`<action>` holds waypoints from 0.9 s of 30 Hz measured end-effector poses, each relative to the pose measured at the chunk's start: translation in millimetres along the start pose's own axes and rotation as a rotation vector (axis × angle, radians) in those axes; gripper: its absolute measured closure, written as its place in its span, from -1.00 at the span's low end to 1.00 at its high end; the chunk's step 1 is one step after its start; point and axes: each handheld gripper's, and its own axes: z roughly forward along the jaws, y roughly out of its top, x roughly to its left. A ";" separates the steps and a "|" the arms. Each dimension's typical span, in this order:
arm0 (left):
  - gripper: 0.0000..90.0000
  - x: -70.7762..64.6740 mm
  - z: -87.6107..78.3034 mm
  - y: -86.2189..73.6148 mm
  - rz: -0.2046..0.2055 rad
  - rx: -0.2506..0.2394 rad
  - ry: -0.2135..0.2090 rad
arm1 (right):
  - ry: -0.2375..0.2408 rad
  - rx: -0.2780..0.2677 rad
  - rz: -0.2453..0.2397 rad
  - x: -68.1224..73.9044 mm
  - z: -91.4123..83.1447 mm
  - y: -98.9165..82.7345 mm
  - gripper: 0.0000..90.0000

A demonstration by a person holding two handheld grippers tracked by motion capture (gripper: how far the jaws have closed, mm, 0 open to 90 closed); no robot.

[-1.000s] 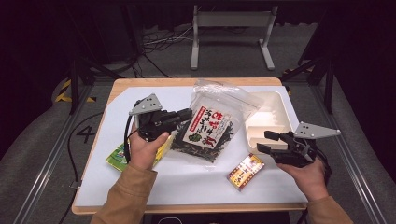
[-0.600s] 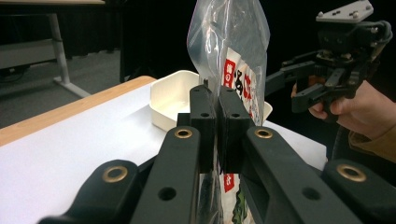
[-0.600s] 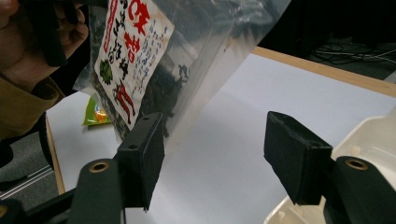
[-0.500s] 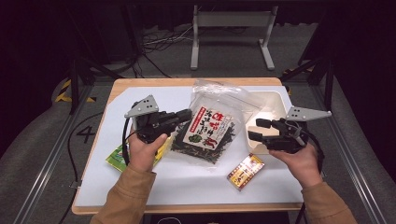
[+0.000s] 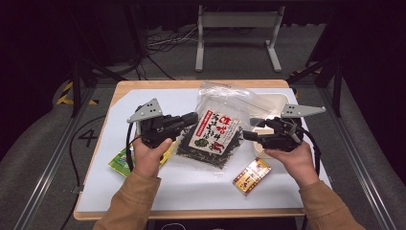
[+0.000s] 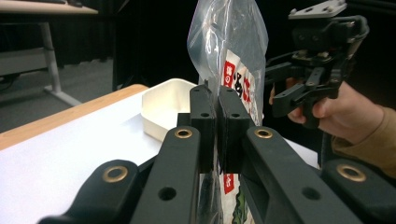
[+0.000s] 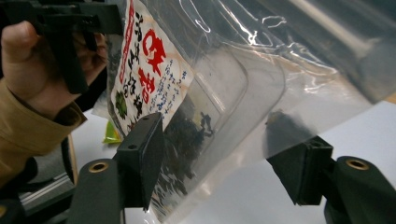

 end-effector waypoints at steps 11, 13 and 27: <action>0.93 1.9 0.6 -1.8 -0.015 -0.013 0.000 | 0.074 -0.001 0.061 -3.1 3.6 2.9 0.63; 0.93 3.0 -0.2 -2.4 -0.028 -0.018 -0.004 | 0.088 -0.012 0.064 -3.5 1.2 3.1 0.73; 0.85 2.3 -1.7 -1.8 -0.022 -0.026 0.002 | 0.050 -0.026 0.030 6.5 -7.0 11.8 0.89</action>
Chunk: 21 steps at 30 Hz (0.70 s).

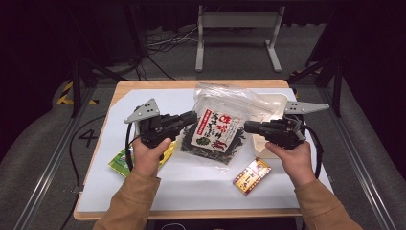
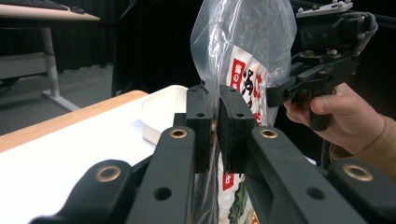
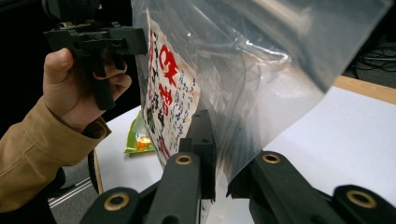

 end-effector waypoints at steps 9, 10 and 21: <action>0.51 0.8 -9.3 0.8 0.012 -0.009 0.041 | -0.037 0.003 -0.008 1.0 -7.5 12.8 0.91; 0.50 0.8 -9.3 0.8 0.012 -0.009 0.041 | -0.037 0.003 -0.008 1.0 -7.5 12.8 0.91; 0.38 9.8 -18.6 -4.0 0.006 0.055 0.146 | -0.141 0.010 -0.055 -1.9 -29.6 41.7 0.90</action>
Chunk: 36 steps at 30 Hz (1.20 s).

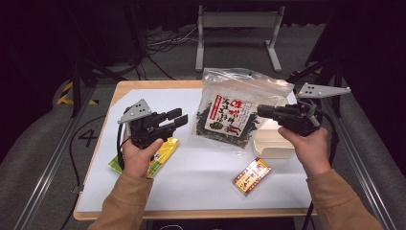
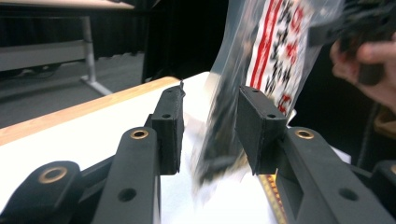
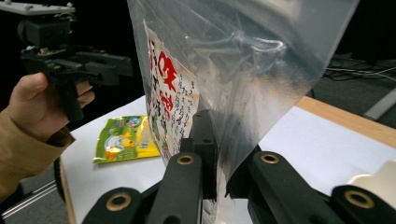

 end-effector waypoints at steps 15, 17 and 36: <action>0.30 11.9 7.1 -14.3 -0.007 0.055 0.046 | -0.146 0.035 -0.072 -11.3 -17.1 23.4 0.90; 0.29 13.3 8.7 -16.0 -0.008 0.056 0.051 | -0.168 0.042 -0.069 -14.1 -19.7 26.2 0.90; 0.18 20.5 17.7 -26.3 0.038 0.133 0.100 | -0.325 0.047 -0.032 -44.7 -33.2 47.2 0.90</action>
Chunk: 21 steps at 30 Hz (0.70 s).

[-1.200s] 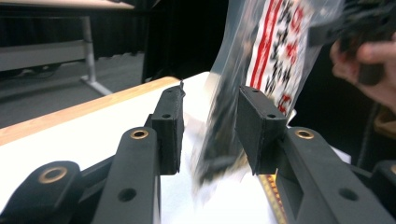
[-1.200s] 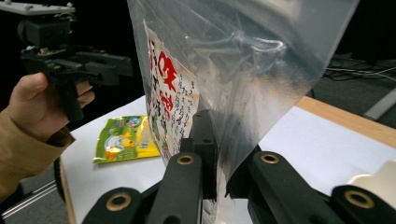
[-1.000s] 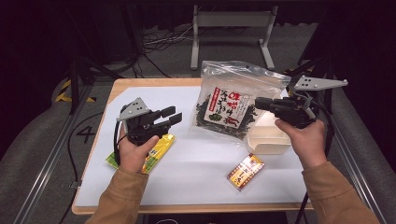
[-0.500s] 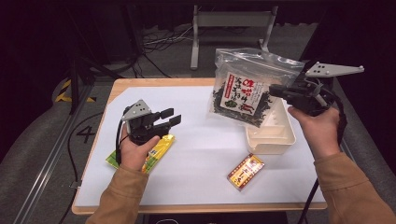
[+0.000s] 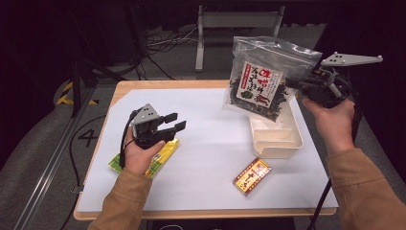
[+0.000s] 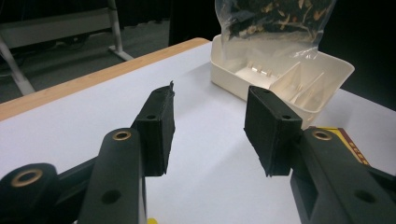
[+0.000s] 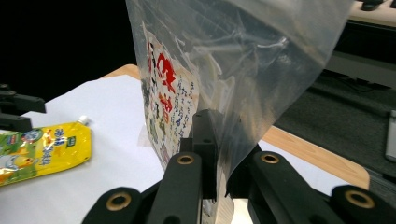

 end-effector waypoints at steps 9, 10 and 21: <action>0.14 4.4 3.8 -4.7 0.009 0.028 0.006 | -0.059 0.010 0.022 -13.6 2.7 3.9 0.90; 0.14 5.2 4.4 -5.0 0.007 0.037 0.004 | -0.065 0.011 0.026 -14.9 3.3 4.2 0.90; 0.08 6.6 5.8 -6.2 0.006 0.046 0.010 | -0.140 0.030 0.043 -34.4 9.8 0.8 0.90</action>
